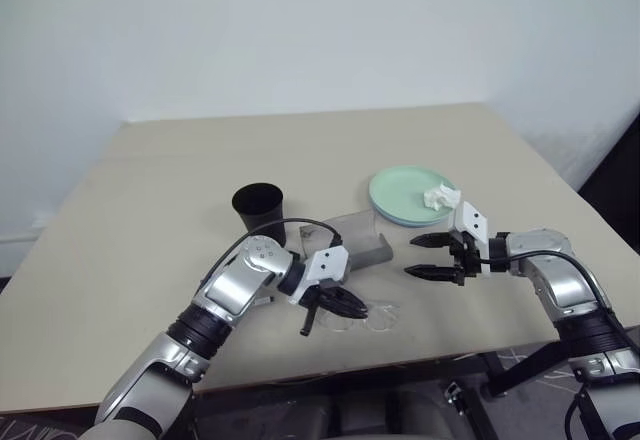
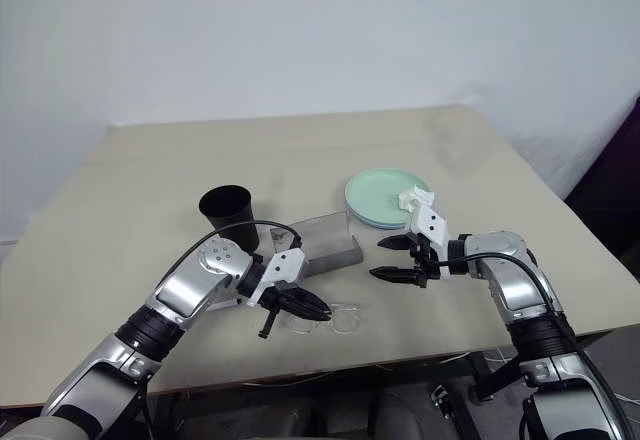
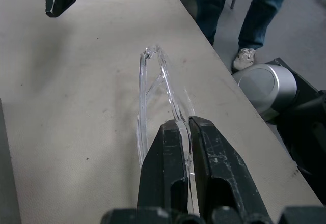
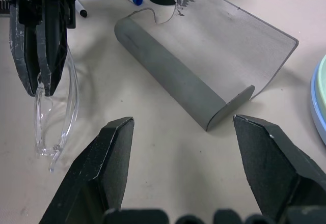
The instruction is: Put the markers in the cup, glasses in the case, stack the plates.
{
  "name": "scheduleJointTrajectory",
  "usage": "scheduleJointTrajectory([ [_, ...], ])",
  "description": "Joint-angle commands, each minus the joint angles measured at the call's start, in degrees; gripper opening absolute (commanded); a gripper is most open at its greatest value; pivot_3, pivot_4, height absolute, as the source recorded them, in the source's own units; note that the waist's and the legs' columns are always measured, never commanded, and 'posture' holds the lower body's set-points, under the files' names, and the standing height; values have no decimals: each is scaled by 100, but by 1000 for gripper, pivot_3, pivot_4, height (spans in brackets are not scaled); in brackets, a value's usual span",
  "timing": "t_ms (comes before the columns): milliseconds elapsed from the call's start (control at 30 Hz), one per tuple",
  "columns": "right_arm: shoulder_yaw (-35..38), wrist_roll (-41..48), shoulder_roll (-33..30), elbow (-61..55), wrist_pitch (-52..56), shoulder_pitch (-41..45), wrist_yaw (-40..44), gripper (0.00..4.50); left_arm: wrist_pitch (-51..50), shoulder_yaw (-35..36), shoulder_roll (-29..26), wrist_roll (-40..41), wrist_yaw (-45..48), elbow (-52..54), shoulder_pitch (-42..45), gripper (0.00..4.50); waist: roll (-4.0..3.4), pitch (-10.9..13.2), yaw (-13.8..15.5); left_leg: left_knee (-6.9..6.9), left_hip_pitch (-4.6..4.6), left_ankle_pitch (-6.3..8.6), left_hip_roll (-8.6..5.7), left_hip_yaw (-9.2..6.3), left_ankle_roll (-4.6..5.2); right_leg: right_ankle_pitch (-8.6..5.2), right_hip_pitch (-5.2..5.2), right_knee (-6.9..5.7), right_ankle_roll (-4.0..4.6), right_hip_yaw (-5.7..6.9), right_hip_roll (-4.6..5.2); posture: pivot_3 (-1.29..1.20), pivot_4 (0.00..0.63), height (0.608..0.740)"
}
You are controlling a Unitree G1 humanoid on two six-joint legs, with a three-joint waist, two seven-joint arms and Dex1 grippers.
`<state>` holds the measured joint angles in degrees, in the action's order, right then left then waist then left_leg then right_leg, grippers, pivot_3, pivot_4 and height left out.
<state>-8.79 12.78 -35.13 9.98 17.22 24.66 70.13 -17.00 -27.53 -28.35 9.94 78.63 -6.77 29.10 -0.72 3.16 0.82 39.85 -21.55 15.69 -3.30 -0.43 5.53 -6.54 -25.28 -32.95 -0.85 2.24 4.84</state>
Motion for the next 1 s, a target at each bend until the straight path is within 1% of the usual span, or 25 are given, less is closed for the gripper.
scheduleJointTrajectory([
  [33, 45, -16, -31, -30, -108, 224, -32, 3386, -159, 459, 37, 258, -150, 152, 195, 20, 1, 0, 0, 1, -1, 0, 1, 0, 0, 0, -2, -1, 0, 0, 0, 0, 0, 740],
  [167, 31, -41, -32, 23, -137, 252, -37, 3386, -437, 1079, 153, 717, -356, 225, 500, 20, 2, 1, 2, 2, -5, 0, 1, -1, 0, 1, -7, -4, -1, 1, -1, 0, 0, 740],
  [233, 26, -59, -22, 56, -154, 271, -39, 3386, -317, 1268, 185, 703, -509, 126, 666, 20, 2, 1, 2, 2, -8, 0, -1, -1, 0, 1, -9, -3, -2, 1, -1, 0, 0, 740],
  [300, 18, -80, -6, 96, -176, 296, -41, 3386, -106, 1359, 215, 523, -739, -138, 866, 20, 2, 1, 3, 2, -8, 2, -5, -2, 3, 7, -9, -2, -11, 0, 0, 0, 0, 740],
  [433, -7, -107, 28, 185, -231, 354, -55, 3386, 478, 1240, 272, -43, -1135, -947, 1223, 20, 2, 1, 10, 0, -7, 5, -11, -3, 5, 9, -8, -2, -11, -2, 0, 0, 0, 740],
  [500, -16, -117, 44, 220, -252, 373, -62, 3386, 719, 1153, 325, -231, -1185, -1262, 1326, 20, 2, 1, 10, -1, -7, 4, -11, -3, 6, 9, -9, -2, -11, -2, -1, 0, 0, 740],
  [667, -21, -137, 80, 264, -285, 403, -95, 3386, 1371, 889, 583, -821, -1493, -2241, 1596, 20, 3, 1, 19, 0, -8, 5, -11, -3, 5, 11, -8, -2, -12, -2, 1, 0, 0, 740],
  [900, 1, -135, 48, 216, -286, 361, -152, 3386, 1636, 694, 751, -1144, -1312, -2809, 1650, 20, 3, 1, 15, 0, -9, 6, -11, -3, 7, 12, -9, -2, -14, -2, 1, 0, 0, 740],
  [1000, 12, -126, 24, 189, -287, 327, -161, 3386, 1457, 713, 783, -1082, -1076, -2846, 1634, 20, 4, 1, 14, 0, -10, 6, -11, -3, 8, 12, -9, -1, -13, -2, 1, 0, 0, 740],
])
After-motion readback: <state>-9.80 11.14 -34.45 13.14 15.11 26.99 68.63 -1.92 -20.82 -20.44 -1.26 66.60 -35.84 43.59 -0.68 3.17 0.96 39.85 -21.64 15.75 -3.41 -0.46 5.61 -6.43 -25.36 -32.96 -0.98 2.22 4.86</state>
